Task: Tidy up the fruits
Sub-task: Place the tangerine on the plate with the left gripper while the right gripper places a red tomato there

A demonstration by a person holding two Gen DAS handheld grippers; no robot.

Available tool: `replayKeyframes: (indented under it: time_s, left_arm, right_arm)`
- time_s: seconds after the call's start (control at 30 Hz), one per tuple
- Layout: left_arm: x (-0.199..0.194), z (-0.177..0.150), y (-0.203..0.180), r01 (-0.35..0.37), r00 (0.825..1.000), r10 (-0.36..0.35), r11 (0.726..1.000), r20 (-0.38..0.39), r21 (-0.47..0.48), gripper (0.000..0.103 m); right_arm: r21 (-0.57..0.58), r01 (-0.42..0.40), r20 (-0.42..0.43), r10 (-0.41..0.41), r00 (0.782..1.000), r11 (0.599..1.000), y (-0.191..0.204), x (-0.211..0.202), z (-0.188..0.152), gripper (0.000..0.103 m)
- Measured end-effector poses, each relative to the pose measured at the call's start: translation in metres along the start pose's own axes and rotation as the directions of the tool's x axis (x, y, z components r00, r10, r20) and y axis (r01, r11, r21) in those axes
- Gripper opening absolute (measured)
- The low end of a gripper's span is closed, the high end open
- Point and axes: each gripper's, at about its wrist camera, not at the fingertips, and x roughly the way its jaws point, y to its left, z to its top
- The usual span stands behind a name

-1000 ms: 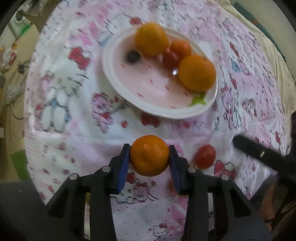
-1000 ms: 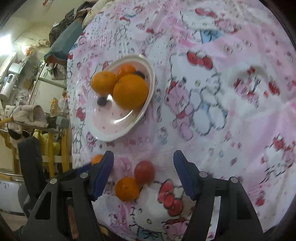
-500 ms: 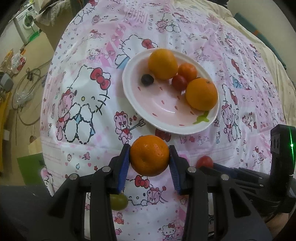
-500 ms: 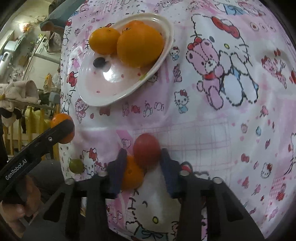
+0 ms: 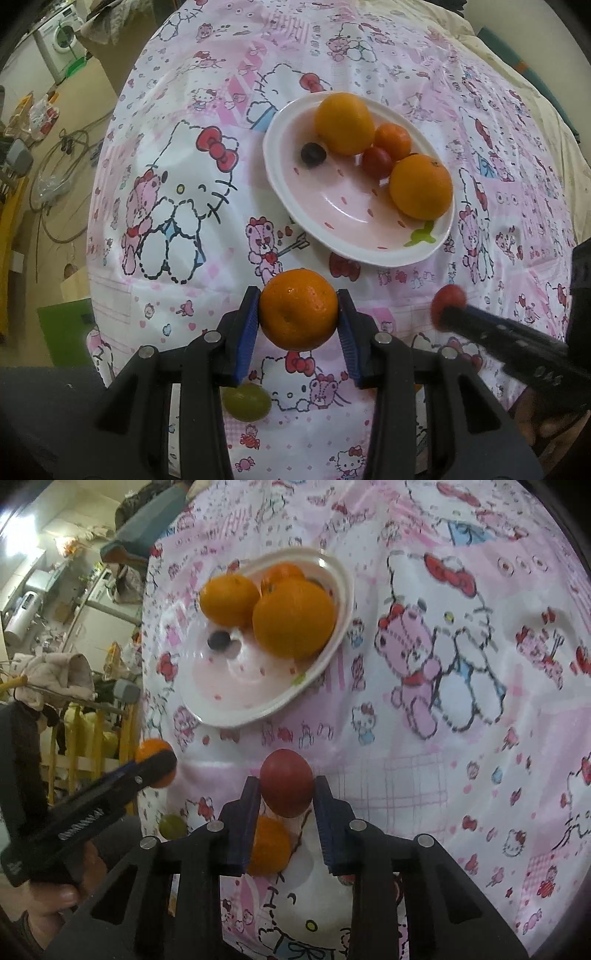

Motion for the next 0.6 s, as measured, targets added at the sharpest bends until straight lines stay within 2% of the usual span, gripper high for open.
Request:
replayKeyframes:
  time_s: [0.13,0.23,0.33,0.47,0.6]
  left_arm:
    - [-0.004,0.002,0.007,0.010,1.000,-0.009,0.999,0.022,-0.032,0.036]
    - [-0.012,0.006,0.016,-0.008,0.998,0.011,0.998,0.056,-0.060,0.036]
    - [-0.024,0.014,0.026,-0.005,0.996,0.013,0.996,0.084,-0.093,0.036]
    - [-0.040,0.028,0.028,0.000,0.992,0.011,0.996,0.122,-0.088,0.036]
    - [-0.045,0.043,0.023,0.013,0.992,-0.006,0.998,0.124,-0.057,0.036]
  right_arm:
    - [0.033,-0.051,0.044,0.050,0.998,0.998,-0.004,-0.012,0.008,0.031]
    - [0.067,-0.102,0.092,0.095,0.991,0.993,-0.012,-0.027,0.015,0.031]
    - [0.093,-0.170,0.157,0.154,0.976,0.981,-0.019,-0.047,0.025,0.031]
    - [0.101,-0.255,0.216,0.229,0.949,0.962,-0.025,-0.065,0.036,0.031]
    - [0.079,-0.285,0.250,0.258,0.933,0.955,-0.022,-0.077,0.045,0.031]
